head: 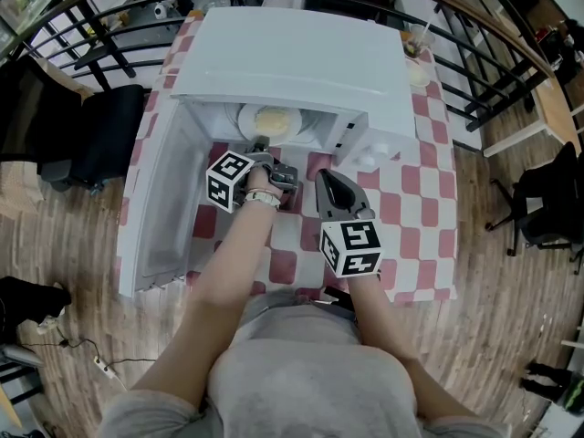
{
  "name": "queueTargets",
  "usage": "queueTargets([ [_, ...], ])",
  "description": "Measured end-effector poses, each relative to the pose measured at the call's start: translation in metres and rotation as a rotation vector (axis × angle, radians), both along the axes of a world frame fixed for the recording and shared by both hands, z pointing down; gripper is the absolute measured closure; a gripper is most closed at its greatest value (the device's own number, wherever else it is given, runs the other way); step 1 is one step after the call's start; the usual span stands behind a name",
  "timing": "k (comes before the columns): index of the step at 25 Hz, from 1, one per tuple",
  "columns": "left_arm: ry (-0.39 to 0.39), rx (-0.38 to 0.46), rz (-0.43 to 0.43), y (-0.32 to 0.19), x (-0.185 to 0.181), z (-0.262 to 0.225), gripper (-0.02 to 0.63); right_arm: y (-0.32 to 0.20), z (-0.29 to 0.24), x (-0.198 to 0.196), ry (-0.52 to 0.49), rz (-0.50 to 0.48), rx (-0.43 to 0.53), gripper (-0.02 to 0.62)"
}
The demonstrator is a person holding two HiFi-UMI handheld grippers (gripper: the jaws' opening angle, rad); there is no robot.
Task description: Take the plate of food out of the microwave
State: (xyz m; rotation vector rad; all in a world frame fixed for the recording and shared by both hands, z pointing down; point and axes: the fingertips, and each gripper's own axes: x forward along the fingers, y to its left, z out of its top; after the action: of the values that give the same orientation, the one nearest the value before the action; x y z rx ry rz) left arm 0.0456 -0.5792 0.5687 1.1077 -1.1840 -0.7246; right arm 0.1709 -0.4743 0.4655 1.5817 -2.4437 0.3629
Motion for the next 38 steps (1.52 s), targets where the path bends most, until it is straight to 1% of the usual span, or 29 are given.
queueTargets([
  [3,0.010,0.018,-0.005,0.004,-0.002,-0.001,0.589,0.003,-0.001,0.000,0.000,-0.002,0.002,0.569],
  [12,-0.008,0.069,-0.006,0.014,-0.006,-0.010,0.589,0.011,-0.008,-0.002,-0.006,-0.020,0.024,0.571],
  [25,0.008,0.120,0.006,0.032,0.000,-0.029,0.589,0.030,-0.021,0.002,-0.002,-0.040,0.062,0.571],
  [31,-0.011,0.166,0.027,0.044,0.004,-0.041,0.589,0.039,-0.027,0.000,-0.007,-0.051,0.080,0.571],
  [38,0.004,0.177,0.034,0.064,0.007,-0.046,0.589,0.051,-0.031,-0.002,-0.005,-0.054,0.091,0.571],
])
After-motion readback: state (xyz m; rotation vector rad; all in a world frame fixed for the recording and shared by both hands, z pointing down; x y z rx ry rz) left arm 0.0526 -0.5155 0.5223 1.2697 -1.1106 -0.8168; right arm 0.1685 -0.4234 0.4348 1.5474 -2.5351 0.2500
